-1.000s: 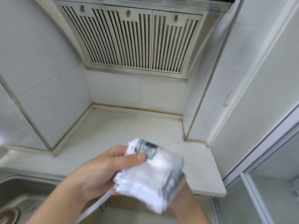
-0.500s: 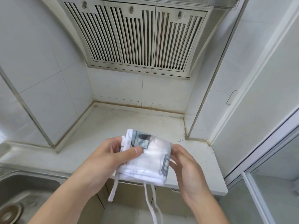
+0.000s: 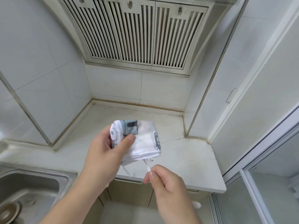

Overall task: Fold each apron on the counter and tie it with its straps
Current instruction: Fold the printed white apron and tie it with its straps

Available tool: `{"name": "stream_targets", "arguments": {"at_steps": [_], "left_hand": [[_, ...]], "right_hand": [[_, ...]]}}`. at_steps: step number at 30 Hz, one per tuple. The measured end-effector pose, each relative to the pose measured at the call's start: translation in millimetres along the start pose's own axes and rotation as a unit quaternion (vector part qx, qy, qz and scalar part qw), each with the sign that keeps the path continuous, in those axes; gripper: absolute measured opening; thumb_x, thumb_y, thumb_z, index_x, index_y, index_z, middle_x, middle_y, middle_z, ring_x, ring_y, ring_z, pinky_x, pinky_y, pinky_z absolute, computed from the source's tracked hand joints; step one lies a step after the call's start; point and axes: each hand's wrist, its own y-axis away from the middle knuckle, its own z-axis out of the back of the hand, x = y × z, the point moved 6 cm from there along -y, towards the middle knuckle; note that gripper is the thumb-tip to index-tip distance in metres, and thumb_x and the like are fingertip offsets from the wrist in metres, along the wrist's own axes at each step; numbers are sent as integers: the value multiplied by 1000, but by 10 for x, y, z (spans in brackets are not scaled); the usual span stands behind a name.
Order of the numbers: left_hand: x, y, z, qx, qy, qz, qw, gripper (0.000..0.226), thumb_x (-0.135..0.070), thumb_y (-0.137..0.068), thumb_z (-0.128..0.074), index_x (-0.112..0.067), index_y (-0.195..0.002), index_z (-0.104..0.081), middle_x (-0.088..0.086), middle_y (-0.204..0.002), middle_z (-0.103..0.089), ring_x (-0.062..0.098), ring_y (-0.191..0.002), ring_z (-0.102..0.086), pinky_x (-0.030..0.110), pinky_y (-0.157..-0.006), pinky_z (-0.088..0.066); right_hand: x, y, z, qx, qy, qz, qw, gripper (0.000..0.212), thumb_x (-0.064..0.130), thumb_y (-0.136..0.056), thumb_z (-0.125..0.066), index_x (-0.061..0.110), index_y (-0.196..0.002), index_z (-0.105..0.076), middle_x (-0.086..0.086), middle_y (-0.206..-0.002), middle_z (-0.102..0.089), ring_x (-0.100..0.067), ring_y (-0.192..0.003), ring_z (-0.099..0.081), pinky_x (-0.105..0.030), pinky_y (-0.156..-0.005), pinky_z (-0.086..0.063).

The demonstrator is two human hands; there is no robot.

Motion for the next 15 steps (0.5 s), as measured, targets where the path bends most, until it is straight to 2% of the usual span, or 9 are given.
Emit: {"name": "stream_targets", "arguments": {"at_steps": [2,4,6,8,10,11,15], "left_hand": [[7,28,-14,1,-116,-54,992,5,-23,-96,-74,-21,-99,-70,-2,-71,-68,11,-60,-58,26,-55,-45],[74,46,-66,47,-197,-73,977,14,-30,-94,-74,-19,-95,-65,6,-67,-59,18,-56,-47,36,-52,-40],[121,81,-129,116,-213,-72,967,22,-34,-93,-74,-16,-95,-63,9,-70,-57,28,-62,-50,45,-56,-45],[75,131,-212,191,-182,-58,963,19,-31,-95,-74,-15,-97,-65,11,-77,-59,31,-70,-54,48,-62,-48],[23,186,-297,258,-83,-19,962,9,-20,-97,-75,-16,-104,-72,18,-85,-63,24,-73,-58,40,-66,-48],[0,207,-318,277,-44,-1,960,10,-17,-97,-75,-16,-107,-73,22,-88,-63,22,-75,-59,36,-68,-47],[-21,248,-356,312,28,32,949,23,-14,-98,-73,-11,-120,-71,29,-99,-67,29,-87,-66,40,-77,-50]], "right_hand": [[183,80,45,-5,138,84,987,21,45,-100,-49,27,-91,-57,11,-61,-50,-13,-60,-45,-30,-59,-38],[383,96,165,-35,232,171,957,26,52,-95,-45,28,-90,-53,11,-71,-52,-13,-67,-48,-34,-61,-45],[575,77,344,-74,271,243,928,22,46,-93,-54,28,-81,-55,13,-71,-48,-9,-66,-48,-34,-57,-46],[715,18,489,-82,280,273,917,18,39,-91,-64,28,-77,-61,14,-74,-51,-7,-68,-51,-34,-58,-47],[770,-53,584,-58,208,268,939,14,31,-88,-74,27,-76,-69,13,-81,-58,-11,-76,-59,-33,-64,-49],[759,-85,615,-42,154,252,955,13,25,-85,-80,27,-75,-72,12,-85,-59,-15,-82,-62,-31,-68,-51],[724,-132,608,8,-35,182,983,24,1,-77,-88,19,-74,-72,8,-102,-59,-19,-103,-62,-22,-83,-59]]}}
